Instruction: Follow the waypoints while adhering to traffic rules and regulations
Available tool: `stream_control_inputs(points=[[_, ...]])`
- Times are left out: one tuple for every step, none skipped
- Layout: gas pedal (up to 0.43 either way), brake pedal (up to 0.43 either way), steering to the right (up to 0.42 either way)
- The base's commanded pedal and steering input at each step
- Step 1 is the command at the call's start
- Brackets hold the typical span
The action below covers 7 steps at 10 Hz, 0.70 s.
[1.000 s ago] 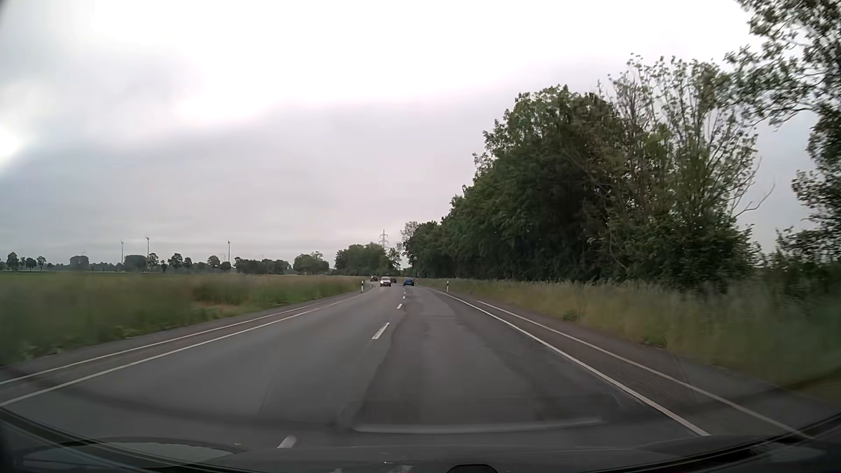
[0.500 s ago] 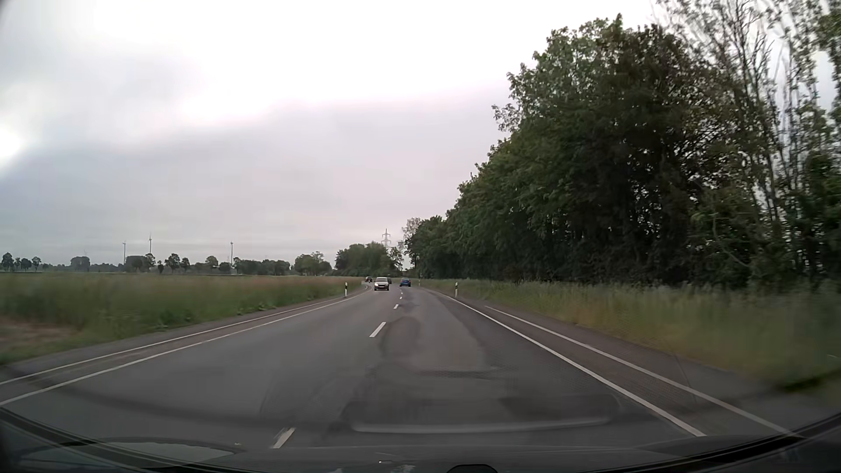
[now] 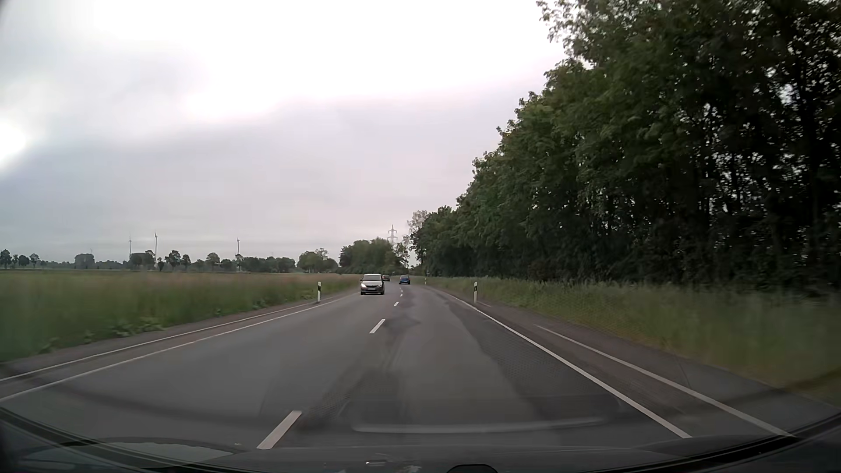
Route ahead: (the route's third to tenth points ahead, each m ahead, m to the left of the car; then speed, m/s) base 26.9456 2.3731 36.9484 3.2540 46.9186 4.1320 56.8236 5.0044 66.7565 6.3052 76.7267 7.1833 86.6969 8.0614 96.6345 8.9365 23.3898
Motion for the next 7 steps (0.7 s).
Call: stream_control_inputs(points=[[0.26, 0.0, -0.007], [0.26, 0.0, -0.006], [0.26, 0.0, -0.006], [0.26, 0.0, -0.006], [0.26, 0.0, -0.007], [0.26, 0.0, -0.007], [0.26, 0.0, -0.007]])
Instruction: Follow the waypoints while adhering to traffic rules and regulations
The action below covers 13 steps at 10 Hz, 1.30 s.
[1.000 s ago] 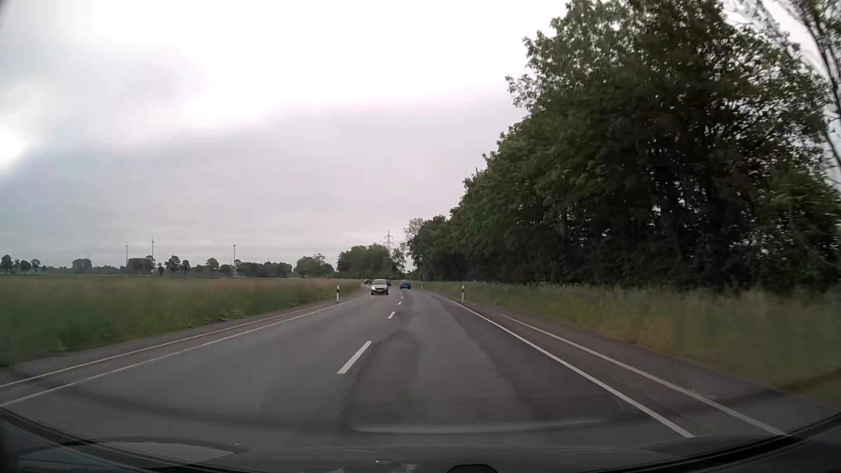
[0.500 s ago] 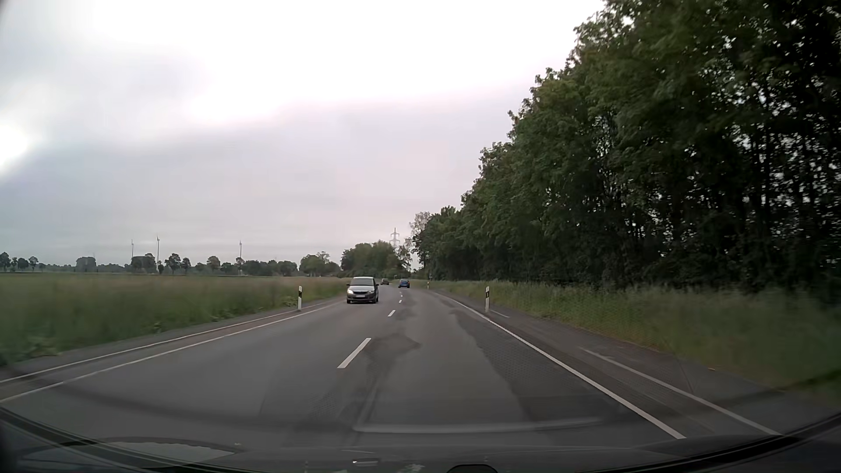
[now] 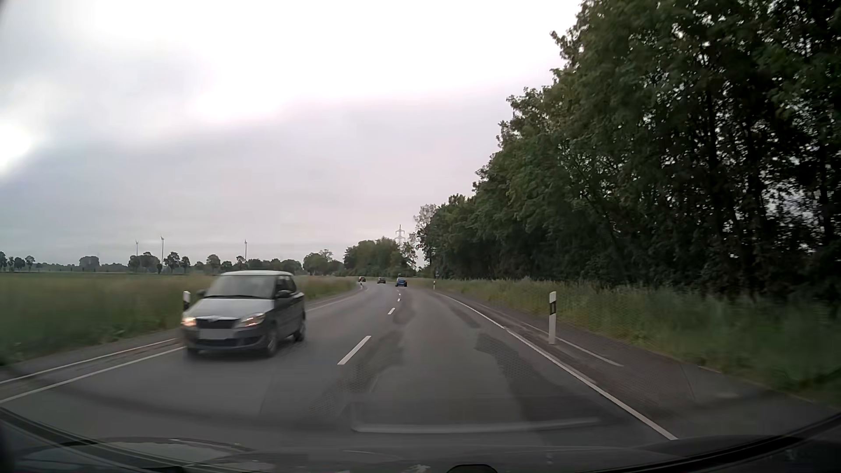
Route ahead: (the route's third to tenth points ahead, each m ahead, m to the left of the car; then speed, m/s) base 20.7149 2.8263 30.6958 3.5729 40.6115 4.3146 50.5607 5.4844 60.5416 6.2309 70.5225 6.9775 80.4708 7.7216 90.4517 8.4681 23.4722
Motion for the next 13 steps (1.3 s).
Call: stream_control_inputs(points=[[0.26, 0.0, -0.008], [0.26, 0.0, -0.008], [0.26, 0.0, -0.008], [0.26, 0.0, -0.008], [0.26, 0.0, -0.009], [0.26, 0.0, -0.009], [0.26, 0.0, -0.009], [0.26, 0.0, -0.009], [0.26, 0.0, -0.01], [0.26, 0.0, -0.009], [0.26, 0.0, -0.009], [0.26, 0.0, -0.01], [0.26, 0.0, -0.009]])
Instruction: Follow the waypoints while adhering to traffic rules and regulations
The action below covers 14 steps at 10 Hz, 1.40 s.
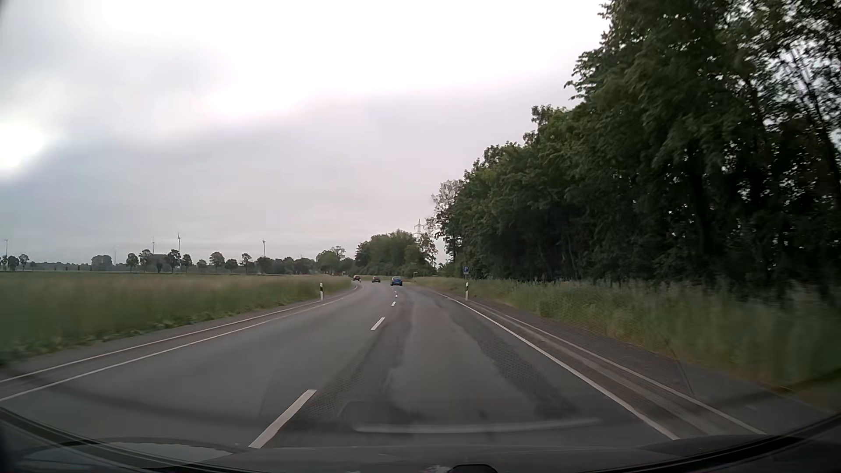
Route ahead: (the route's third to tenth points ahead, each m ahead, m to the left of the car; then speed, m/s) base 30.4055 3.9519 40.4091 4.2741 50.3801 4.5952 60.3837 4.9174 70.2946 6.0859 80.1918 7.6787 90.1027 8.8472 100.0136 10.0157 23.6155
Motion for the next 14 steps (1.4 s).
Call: stream_control_inputs(points=[[0.26, 0.0, -0.009], [0.26, 0.0, -0.009], [0.26, 0.0, -0.009], [0.26, 0.0, -0.009], [0.26, 0.0, -0.009], [0.26, 0.0, -0.009], [0.26, 0.0, -0.009], [0.26, 0.0, -0.009], [0.26, 0.0, -0.008], [0.26, 0.0, -0.008], [0.26, 0.0, -0.008], [0.26, 0.0, -0.008], [0.26, 0.0, -0.008], [0.26, 0.0, -0.009]])
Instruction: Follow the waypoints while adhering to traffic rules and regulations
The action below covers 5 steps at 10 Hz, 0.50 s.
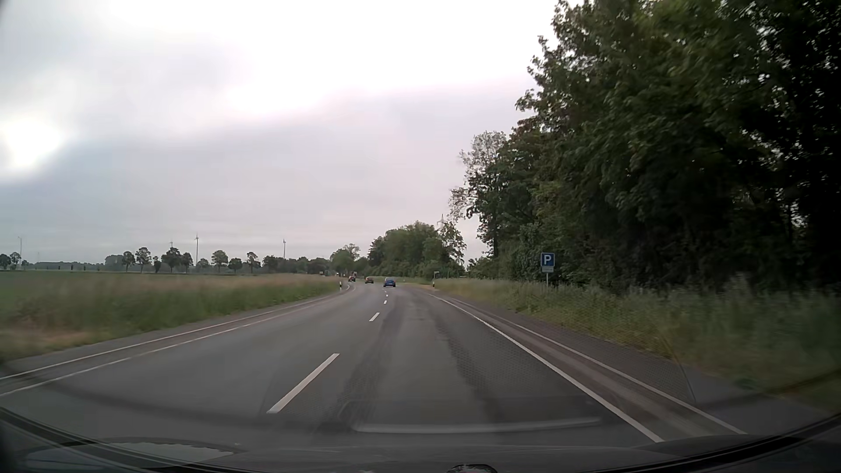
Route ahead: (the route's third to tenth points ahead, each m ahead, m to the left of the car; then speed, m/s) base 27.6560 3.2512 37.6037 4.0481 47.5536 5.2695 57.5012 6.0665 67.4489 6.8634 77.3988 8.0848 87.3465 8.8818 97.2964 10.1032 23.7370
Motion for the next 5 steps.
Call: stream_control_inputs(points=[[0.26, 0.0, -0.009], [0.26, 0.0, -0.01], [0.26, 0.0, -0.011], [0.26, 0.0, -0.011], [0.26, 0.0, -0.012]])
